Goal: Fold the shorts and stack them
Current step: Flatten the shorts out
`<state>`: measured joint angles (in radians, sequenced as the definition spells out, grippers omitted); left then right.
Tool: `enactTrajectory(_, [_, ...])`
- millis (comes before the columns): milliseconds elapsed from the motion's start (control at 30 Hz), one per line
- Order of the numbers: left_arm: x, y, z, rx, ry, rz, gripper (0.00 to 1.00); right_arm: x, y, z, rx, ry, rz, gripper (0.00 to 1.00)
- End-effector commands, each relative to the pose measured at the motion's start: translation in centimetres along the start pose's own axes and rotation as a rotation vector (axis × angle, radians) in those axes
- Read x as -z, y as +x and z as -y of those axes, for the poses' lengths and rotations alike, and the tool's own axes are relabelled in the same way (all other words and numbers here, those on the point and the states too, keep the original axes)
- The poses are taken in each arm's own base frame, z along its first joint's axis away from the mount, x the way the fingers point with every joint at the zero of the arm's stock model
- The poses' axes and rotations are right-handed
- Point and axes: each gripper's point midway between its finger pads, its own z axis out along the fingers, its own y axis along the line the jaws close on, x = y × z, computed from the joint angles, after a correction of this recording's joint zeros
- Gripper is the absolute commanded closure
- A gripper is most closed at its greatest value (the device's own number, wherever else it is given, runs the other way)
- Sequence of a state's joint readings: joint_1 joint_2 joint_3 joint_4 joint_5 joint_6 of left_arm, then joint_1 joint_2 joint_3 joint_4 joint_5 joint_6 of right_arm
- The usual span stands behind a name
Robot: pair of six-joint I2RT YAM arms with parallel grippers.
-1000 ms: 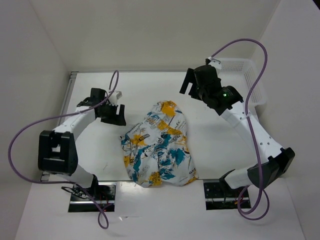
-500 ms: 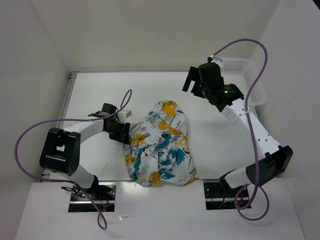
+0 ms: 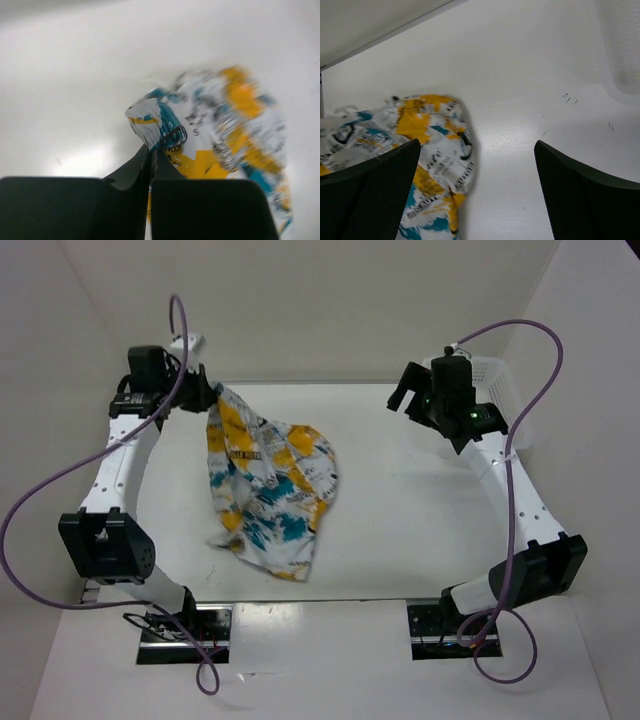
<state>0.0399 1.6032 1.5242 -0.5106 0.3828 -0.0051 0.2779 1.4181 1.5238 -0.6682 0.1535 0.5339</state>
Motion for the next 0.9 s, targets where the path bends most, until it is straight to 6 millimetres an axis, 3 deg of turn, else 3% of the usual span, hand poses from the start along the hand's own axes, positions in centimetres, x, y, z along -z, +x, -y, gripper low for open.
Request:
enactTrajectory(0, [5.0,-8.7,6.3,-0.158,0.209,0.259,1.00,0.2,-2.9,-0.7,-0.050,-0.082,0.059,0.01])
enactTrajectory(67, [5.7,-9.7,8.7,-0.204,0.268,0.300,1.00,0.5,-3.6,-0.5,-0.072,-0.092,0.075,0.01])
enactTrajectory(167, [6.3,-9.3,13.0,-0.259,0.365,0.322,1.00,0.9,-4.1,0.6,-0.100,-0.093,0.084,0.01])
enactTrajectory(200, [5.9,-7.8,13.9,-0.261,0.395,0.302,1.00,1.3,-4.6,1.0,-0.109,-0.096,0.094,0.01])
enactTrajectory(233, [5.4,-6.6,16.0,-0.276,0.458,0.280,1.00,1.0,-4.5,1.4,-0.114,-0.093,0.091,0.01])
enactTrajectory(333, [4.4,-4.4,20.0,-0.313,0.550,0.253,0.99,0.9,-4.1,2.4,-0.135,-0.088,0.081,0.01])
enactTrajectory(367, [3.2,-2.3,22.8,-0.331,0.619,0.206,0.93,0.6,-3.4,2.5,-0.134,-0.094,0.065,0.01])
enactTrajectory(400, [3.2,-1.4,24.6,-0.344,0.675,0.185,0.77,0.4,-3.0,2.7,-0.134,-0.089,0.056,0.01])
enactTrajectory(433, [3.1,-0.6,26.0,-0.352,0.720,0.163,0.52,0.1,-2.4,3.1,-0.149,-0.086,0.036,0.01])
enactTrajectory(467, [3.0,1.3,27.1,-0.344,0.748,0.094,0.36,0.1,-2.4,3.1,-0.150,-0.086,0.036,0.01])
enactTrajectory(500, [3.5,0.7,27.1,-0.343,0.736,0.094,0.17,-0.1,-2.0,3.0,-0.149,-0.094,0.023,0.01])
enactTrajectory(533, [3.6,1.0,26.6,-0.335,0.706,0.077,0.09,-0.4,-1.2,3.2,-0.150,-0.096,0.001,0.01])
enactTrajectory(567, [4.5,0.2,24.6,-0.317,0.637,0.093,0.02,-0.6,-1.1,3.3,-0.150,-0.096,0.002,0.01])
enactTrajectory(700, [5.7,-0.5,17.1,-0.240,0.430,0.146,0.03,-1.4,1.5,2.5,-0.141,-0.142,-0.074,0.01])
enactTrajectory(733, [5.1,1.1,15.5,-0.210,0.391,0.114,0.26,-1.9,2.7,2.5,-0.136,-0.137,-0.104,0.01])
enactTrajectory(800, [5.6,2.8,12.1,-0.156,0.290,0.090,0.53,-2.7,5.2,1.2,-0.108,-0.151,-0.169,0.01])
enactTrajectory(833, [5.5,5.5,10.8,-0.118,0.253,0.036,0.76,-3.0,7.0,0.5,-0.088,-0.159,-0.212,0.04])
enactTrajectory(867, [5.6,6.8,9.6,-0.090,0.216,0.010,0.83,-3.4,7.9,0.3,-0.080,-0.164,-0.228,0.05])
